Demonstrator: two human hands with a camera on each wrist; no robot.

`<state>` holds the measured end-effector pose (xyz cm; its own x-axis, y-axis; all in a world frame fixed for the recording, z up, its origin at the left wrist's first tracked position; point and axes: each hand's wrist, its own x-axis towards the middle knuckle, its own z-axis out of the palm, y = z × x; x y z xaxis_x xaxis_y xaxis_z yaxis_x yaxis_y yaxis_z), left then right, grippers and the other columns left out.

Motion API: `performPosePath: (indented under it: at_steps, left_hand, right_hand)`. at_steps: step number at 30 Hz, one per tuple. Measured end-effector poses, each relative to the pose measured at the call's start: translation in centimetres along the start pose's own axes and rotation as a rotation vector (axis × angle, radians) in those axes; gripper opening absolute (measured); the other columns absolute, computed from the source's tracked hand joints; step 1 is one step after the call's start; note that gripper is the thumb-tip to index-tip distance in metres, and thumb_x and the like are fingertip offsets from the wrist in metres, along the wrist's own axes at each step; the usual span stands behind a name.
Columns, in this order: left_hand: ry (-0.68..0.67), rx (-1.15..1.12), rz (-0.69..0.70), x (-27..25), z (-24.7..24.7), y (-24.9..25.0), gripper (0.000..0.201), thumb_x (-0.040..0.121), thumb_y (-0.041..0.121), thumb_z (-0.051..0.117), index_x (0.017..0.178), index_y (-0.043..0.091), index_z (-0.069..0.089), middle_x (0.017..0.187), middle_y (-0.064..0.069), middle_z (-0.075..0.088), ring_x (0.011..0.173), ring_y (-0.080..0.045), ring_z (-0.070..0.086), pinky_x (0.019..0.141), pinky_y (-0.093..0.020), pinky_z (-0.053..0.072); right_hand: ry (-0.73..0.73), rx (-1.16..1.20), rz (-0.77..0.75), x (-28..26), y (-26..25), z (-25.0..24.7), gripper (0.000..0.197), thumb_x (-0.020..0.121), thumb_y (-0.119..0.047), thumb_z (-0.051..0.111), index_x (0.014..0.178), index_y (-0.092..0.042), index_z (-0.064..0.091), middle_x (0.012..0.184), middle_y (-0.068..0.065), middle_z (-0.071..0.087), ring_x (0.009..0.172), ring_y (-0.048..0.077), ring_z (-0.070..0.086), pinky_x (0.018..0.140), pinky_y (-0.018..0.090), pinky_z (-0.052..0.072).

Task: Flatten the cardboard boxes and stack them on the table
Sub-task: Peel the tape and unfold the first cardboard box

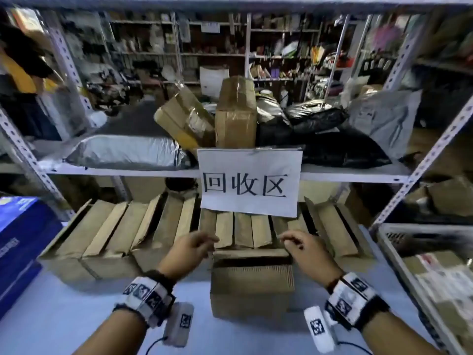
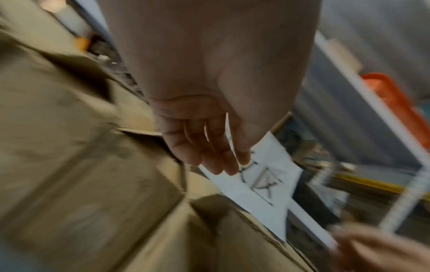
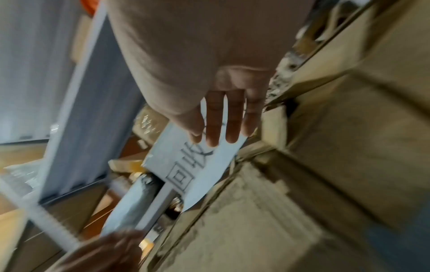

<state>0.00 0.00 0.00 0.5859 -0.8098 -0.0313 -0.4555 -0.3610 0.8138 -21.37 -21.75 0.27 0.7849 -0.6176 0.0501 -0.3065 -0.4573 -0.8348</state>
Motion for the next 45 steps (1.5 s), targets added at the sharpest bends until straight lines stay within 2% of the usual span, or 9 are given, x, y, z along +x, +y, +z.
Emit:
performPosePath:
  at_steps: [6, 12, 16, 24, 31, 33, 37, 40, 45]
  left_hand:
    - [-0.133, 0.433, 0.386, 1.8, 3.2, -1.1, 0.017, 0.101, 0.025, 0.063, 0.112, 0.030, 0.074, 0.097, 0.021, 0.067, 0.078, 0.014, 0.058, 0.071, -0.005, 0.041]
    - [-0.109, 0.548, 0.572, 1.7, 5.0, -3.8, 0.015, 0.096, 0.024, 0.069, 0.107, 0.030, 0.076, 0.105, 0.015, 0.065, 0.090, -0.004, 0.065, 0.083, -0.019, 0.050]
    - [-0.030, 0.597, 0.570, 1.8, 5.7, -4.3, 0.020, 0.096, 0.021, 0.066, 0.106, 0.035, 0.075, 0.104, 0.021, 0.063, 0.089, 0.002, 0.062, 0.080, -0.013, 0.042]
    - [0.123, 0.543, 0.414, -0.9, 8.2, -4.5, 0.018, 0.102, 0.018, 0.059, 0.111, 0.023, 0.074, 0.111, -0.001, 0.065, 0.095, -0.016, 0.060, 0.086, -0.027, 0.045]
    - [0.037, 0.532, 0.409, -1.1, 6.3, -4.7, 0.012, 0.101, 0.032, 0.061, 0.105, 0.029, 0.072, 0.103, 0.013, 0.061, 0.091, -0.005, 0.061, 0.078, -0.020, 0.046]
    - [0.037, 0.409, 0.323, -0.9, 5.9, -4.1, 0.018, 0.102, 0.035, 0.058, 0.092, 0.026, 0.070, 0.088, 0.012, 0.064, 0.076, -0.002, 0.062, 0.069, -0.019, 0.047]
    - [0.045, 0.148, 0.170, -0.9, 5.6, -3.4, 0.040, 0.104, 0.041, 0.054, 0.072, 0.017, 0.060, 0.059, 0.010, 0.053, 0.056, -0.009, 0.047, 0.064, -0.029, 0.037]
    - [0.057, 0.085, 0.150, -1.2, 5.7, -3.3, 0.043, 0.103, 0.043, 0.053, 0.084, 0.008, 0.069, 0.066, 0.004, 0.057, 0.063, -0.013, 0.051, 0.070, -0.030, 0.038]
    - [0.044, 0.052, 0.110, -1.4, 6.6, -2.5, 0.044, 0.107, 0.036, 0.049, 0.118, -0.001, 0.071, 0.096, -0.016, 0.070, 0.089, -0.026, 0.062, 0.084, -0.037, 0.048]
  right_hand:
    - [-0.204, -0.417, -0.184, 1.2, 1.6, 5.1, 0.016, 0.094, -0.030, 0.055, 0.097, -0.037, 0.069, 0.112, -0.015, 0.063, 0.118, 0.018, 0.048, 0.103, 0.037, 0.039]
    - [-0.132, -0.372, -0.279, 0.0, 4.7, 6.6, 0.014, 0.094, -0.027, 0.059, 0.095, -0.041, 0.064, 0.115, -0.015, 0.061, 0.124, 0.020, 0.046, 0.109, 0.040, 0.036]
    - [-0.061, -0.407, -0.319, 0.0, 5.7, 6.8, 0.017, 0.096, -0.033, 0.056, 0.105, -0.031, 0.071, 0.114, -0.005, 0.067, 0.121, 0.021, 0.051, 0.106, 0.041, 0.041]
    - [-0.085, -0.307, -0.284, -2.6, 5.9, 7.5, 0.027, 0.103, -0.025, 0.050, 0.124, -0.019, 0.066, 0.126, -0.001, 0.064, 0.120, 0.015, 0.055, 0.099, 0.025, 0.041]
    - [-0.086, -0.155, -0.258, -1.6, 7.2, 6.1, 0.012, 0.098, -0.026, 0.062, 0.098, -0.036, 0.067, 0.102, -0.023, 0.064, 0.085, -0.024, 0.056, 0.071, 0.001, 0.040]
    - [-0.028, -0.128, -0.224, -1.3, 7.3, 5.2, 0.012, 0.097, -0.031, 0.061, 0.092, -0.033, 0.072, 0.101, -0.015, 0.071, 0.090, -0.014, 0.062, 0.079, 0.008, 0.046]
    - [-0.004, -0.023, -0.138, -1.4, 7.0, 3.7, 0.057, 0.100, -0.047, 0.053, 0.113, 0.008, 0.063, 0.121, 0.028, 0.062, 0.107, 0.039, 0.061, 0.084, 0.026, 0.048]
    - [-0.005, 0.025, -0.088, -2.0, 7.1, 3.7, 0.059, 0.101, -0.046, 0.051, 0.112, 0.011, 0.064, 0.110, 0.021, 0.071, 0.093, 0.022, 0.068, 0.091, 0.034, 0.049]
    - [0.103, 0.094, -0.013, -4.1, 6.8, 3.9, 0.032, 0.098, -0.029, 0.054, 0.087, -0.001, 0.064, 0.080, 0.014, 0.060, 0.075, 0.018, 0.055, 0.064, 0.025, 0.039]
